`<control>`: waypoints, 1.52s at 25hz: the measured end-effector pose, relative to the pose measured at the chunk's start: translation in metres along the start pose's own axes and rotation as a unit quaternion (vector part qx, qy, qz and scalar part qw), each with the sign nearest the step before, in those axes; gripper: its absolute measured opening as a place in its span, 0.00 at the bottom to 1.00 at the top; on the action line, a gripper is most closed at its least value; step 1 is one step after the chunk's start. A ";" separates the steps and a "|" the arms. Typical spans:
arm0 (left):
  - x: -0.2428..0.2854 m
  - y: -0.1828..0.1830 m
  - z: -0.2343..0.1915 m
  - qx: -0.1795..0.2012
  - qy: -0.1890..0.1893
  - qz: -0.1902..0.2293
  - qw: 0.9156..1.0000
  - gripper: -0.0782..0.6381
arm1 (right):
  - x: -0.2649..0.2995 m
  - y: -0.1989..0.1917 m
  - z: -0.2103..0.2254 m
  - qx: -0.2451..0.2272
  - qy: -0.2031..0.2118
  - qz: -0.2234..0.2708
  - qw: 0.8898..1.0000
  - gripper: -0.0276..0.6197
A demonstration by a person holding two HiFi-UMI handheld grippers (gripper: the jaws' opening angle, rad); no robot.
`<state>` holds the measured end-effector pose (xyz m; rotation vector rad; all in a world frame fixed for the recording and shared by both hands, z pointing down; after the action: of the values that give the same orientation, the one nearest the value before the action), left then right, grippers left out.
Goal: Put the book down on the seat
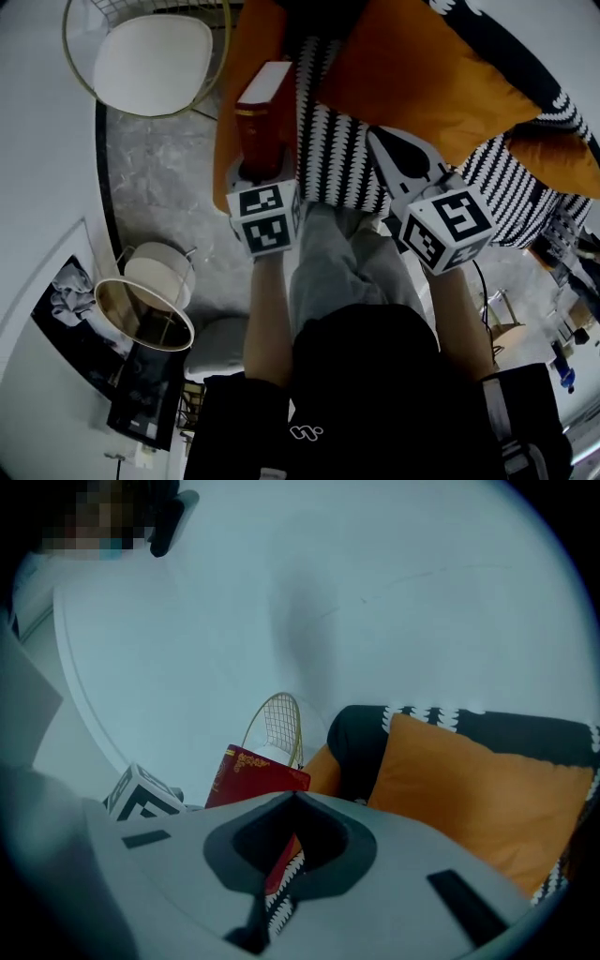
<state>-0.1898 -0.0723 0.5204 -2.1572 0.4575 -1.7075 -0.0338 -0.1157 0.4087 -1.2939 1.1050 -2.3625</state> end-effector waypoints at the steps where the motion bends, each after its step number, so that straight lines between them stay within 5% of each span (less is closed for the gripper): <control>1: 0.007 -0.002 0.000 0.003 -0.003 -0.009 1.000 0.40 | 0.004 -0.002 0.003 0.005 -0.003 -0.003 1.000 0.06; 18: 0.153 -0.041 -0.010 0.030 0.015 -0.130 0.991 0.40 | 0.080 -0.055 0.063 0.045 -0.009 -0.061 0.997 0.06; 38: 0.210 -0.055 -0.012 0.077 0.046 -0.192 0.977 0.41 | 0.068 -0.080 0.086 0.086 -0.042 -0.064 0.993 0.06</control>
<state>-0.1532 -0.1205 0.7287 -2.1608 -0.0797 -1.9740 0.0072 -0.1399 0.5359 -1.4256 0.7966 -2.4077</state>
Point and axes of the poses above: the fingertips, and each gripper's own axes: x forward along the fingers, z to its right, y out of its top, the point moved 2 cm from there along -x, backward along the fingers, and after that the axes turned 4 degrees about -x, right-handed, at the moved point
